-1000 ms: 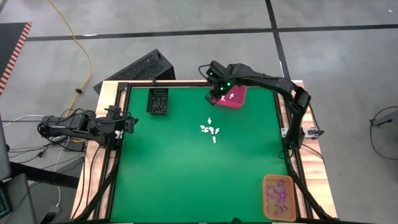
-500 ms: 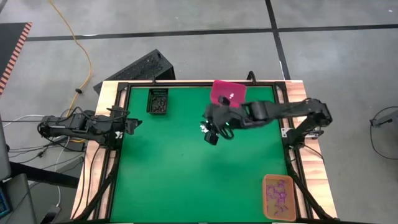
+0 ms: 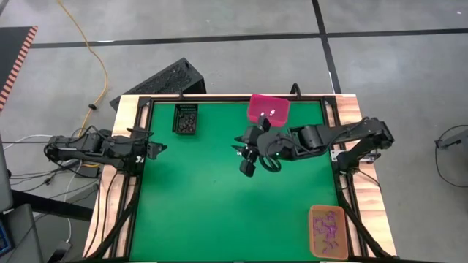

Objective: Sort Halloween decoration
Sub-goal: Put the white skeleton toy into the pink bin

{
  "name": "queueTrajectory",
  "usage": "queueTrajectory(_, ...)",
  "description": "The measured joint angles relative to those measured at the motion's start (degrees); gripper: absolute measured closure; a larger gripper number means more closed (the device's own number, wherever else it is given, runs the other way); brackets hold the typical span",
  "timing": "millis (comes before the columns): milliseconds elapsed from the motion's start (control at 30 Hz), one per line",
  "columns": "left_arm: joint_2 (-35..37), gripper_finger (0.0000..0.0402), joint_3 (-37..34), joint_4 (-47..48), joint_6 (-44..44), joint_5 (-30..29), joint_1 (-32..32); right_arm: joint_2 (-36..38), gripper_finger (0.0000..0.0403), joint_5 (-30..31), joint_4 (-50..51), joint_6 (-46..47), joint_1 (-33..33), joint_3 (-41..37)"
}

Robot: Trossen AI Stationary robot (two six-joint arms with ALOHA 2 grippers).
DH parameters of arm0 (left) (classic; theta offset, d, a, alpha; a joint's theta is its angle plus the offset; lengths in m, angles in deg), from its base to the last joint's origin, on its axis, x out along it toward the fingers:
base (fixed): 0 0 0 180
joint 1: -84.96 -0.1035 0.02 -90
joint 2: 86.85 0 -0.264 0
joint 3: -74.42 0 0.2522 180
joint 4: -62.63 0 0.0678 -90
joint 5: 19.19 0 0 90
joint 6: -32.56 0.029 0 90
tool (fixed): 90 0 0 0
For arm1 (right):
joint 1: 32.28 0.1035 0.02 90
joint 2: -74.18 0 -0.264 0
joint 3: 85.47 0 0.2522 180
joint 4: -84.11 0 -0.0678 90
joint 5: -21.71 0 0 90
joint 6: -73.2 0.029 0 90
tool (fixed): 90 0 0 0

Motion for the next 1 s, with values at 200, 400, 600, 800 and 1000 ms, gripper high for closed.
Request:
queueTrajectory(200, 0.0, 0.0219, 0.0, 0.0, 1.7, -0.2, 0.0, -0.4, 0.0267, 0.0, 11.2, 7.7, 0.6, 0.0)
queueTrajectory(400, 0.0, 0.0219, 0.0, 0.1, 5.0, -1.0, 0.0, -1.7, 0.0267, -4.1, 11.3, 14.3, 3.2, -10.1)
queueTrajectory(600, 0.0, 0.0219, 0.0, -0.5, 6.2, -3.4, 0.0, -1.7, 0.0267, -3.8, -2.3, 26.3, 4.8, -24.8)
queueTrajectory(800, 0.0, 0.0219, 0.0, -1.6, 7.4, -4.1, 0.0, -1.6, 0.0267, -3.4, -18.8, 33.0, 4.1, -37.3)
queueTrajectory(1000, 0.0, 0.0219, 0.0, -1.3, 7.5, -3.9, 0.0, -1.6, 0.0241, -0.5, -20.9, 32.8, 3.4, -43.3)
